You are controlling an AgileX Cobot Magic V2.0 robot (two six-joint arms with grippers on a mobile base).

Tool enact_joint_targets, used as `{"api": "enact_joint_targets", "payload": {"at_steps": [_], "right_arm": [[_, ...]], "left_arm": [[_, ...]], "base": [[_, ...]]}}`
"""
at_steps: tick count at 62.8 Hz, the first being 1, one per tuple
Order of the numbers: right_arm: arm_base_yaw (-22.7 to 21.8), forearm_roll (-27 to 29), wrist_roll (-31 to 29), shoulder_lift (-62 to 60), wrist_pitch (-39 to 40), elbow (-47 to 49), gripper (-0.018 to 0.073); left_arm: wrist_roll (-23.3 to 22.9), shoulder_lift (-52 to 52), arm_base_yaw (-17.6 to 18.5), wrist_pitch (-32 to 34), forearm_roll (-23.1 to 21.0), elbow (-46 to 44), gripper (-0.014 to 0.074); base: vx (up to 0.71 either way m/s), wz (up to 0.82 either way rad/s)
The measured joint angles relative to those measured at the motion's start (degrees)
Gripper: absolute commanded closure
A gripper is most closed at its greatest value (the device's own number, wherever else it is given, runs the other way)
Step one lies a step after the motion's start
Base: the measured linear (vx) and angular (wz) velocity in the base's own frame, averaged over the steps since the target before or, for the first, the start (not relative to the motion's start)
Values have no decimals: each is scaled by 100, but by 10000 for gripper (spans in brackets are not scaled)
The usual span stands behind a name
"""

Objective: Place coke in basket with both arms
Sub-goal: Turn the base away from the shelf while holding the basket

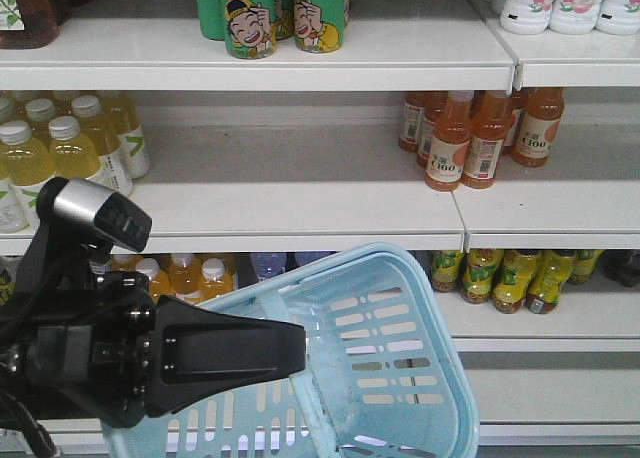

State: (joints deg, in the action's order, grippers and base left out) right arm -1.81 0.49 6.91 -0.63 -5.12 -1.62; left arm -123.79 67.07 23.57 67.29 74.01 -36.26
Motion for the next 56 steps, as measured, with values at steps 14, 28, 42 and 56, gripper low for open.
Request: {"api": "enact_joint_targets", "payload": {"at_steps": [14, 28, 42, 56], "right_arm": [[0, 0, 0, 0, 0, 0, 564], [0, 0, 0, 0, 0, 0, 564], [0, 0, 0, 0, 0, 0, 564], [0, 0, 0, 0, 0, 0, 564]], "left_arm": [[0, 0, 0, 0, 0, 0, 603], [0, 0, 0, 0, 0, 0, 603], [0, 0, 0, -5, 0, 0, 603], [0, 0, 0, -5, 0, 0, 603]], "base": [[0, 0], [-1, -6], [-2, -23], [-1, -41]]}}
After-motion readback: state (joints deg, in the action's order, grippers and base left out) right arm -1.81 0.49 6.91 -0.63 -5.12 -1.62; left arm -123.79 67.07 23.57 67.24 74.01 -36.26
